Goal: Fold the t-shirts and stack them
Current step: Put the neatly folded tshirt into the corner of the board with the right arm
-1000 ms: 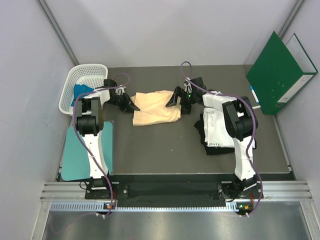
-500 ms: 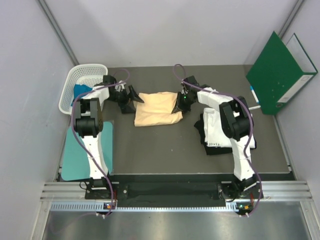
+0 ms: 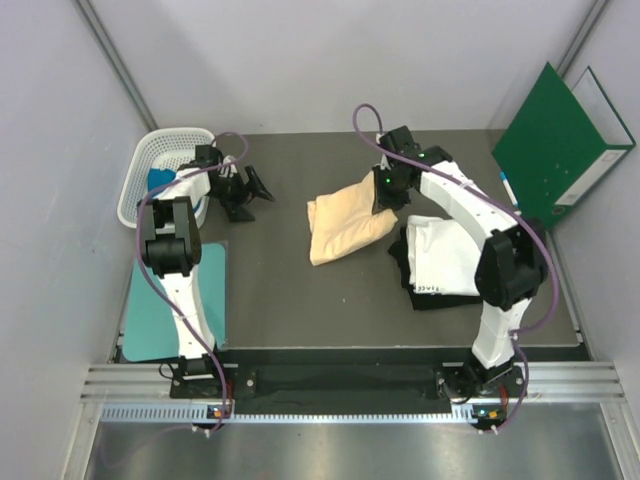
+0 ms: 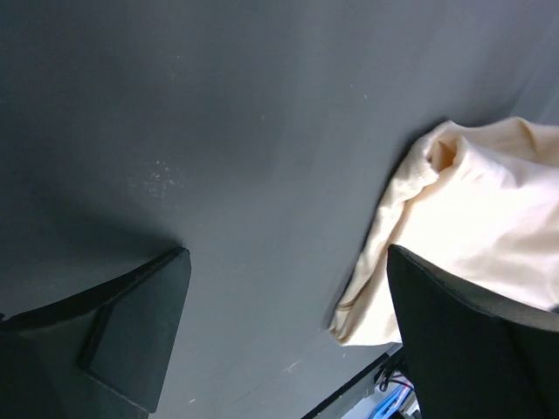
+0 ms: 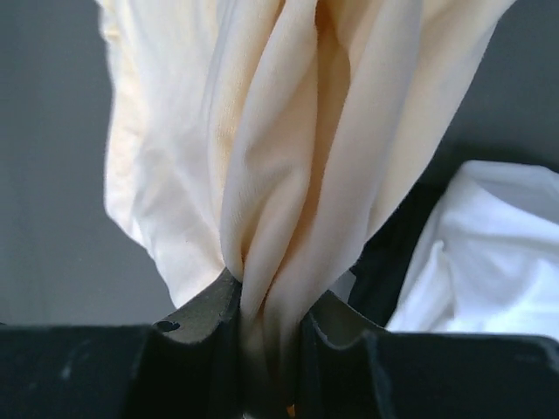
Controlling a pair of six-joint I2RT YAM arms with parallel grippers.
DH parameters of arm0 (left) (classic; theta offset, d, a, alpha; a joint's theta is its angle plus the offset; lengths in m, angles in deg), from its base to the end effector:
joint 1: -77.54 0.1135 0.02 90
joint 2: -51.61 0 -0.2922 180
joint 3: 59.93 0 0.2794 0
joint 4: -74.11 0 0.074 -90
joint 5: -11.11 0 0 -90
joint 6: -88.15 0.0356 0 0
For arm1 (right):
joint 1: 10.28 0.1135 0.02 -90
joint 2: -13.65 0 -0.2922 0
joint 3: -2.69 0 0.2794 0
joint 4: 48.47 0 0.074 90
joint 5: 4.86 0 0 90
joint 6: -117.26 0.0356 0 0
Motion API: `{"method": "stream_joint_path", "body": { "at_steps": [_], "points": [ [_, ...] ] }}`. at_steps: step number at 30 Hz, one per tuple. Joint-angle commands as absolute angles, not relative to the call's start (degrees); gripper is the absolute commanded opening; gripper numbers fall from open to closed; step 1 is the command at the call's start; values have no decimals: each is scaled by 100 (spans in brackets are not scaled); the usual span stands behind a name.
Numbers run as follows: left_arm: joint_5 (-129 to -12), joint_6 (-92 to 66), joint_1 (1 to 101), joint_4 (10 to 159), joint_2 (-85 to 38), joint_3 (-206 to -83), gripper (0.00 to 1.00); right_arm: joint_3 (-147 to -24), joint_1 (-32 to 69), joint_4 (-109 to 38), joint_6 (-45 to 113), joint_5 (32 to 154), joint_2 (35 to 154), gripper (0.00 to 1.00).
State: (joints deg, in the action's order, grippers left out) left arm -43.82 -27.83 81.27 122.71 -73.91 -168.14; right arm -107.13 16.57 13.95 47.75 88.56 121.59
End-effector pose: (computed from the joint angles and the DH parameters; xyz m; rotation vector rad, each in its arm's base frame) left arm 0.4989 0.0120 0.1740 -0.5156 2.6532 -0.9471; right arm 0.3944 0.2020 0.3053 -0.1692 2.6667 0.3551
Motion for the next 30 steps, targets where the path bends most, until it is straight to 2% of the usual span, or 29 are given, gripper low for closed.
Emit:
{"method": "stream_joint_path", "body": {
  "at_steps": [1, 7, 12, 17, 23, 30],
  "points": [
    [-4409, -2751, 8124, 12246, -7539, -16761, 99, -10973, 1732, 1921, 4755, 8540, 11306, 11],
    [-4391, -2742, 8132, 12096, -7540, -16479, 99, -10727, 1723, 2781, 5028, 8084, 10331, 11],
    [-4356, -2769, 8115, 12034, -7627, -16417, 99, -9998, 1610, 3318, 5239, 7346, 9355, 11],
    [-4347, -2751, 8106, 12087, -7715, -16540, 99, -9164, 1083, 3564, 5503, 6836, 8538, 11],
    [-4277, -2734, 8036, 12140, -7838, -16681, 99, -7925, 344, 3117, 5608, 6493, 8202, 11],
    [-4250, -2716, 7966, 12140, -7847, -16602, 99, -7351, -456, 2608, 5512, 6167, 8615, 5]
  ]
}}
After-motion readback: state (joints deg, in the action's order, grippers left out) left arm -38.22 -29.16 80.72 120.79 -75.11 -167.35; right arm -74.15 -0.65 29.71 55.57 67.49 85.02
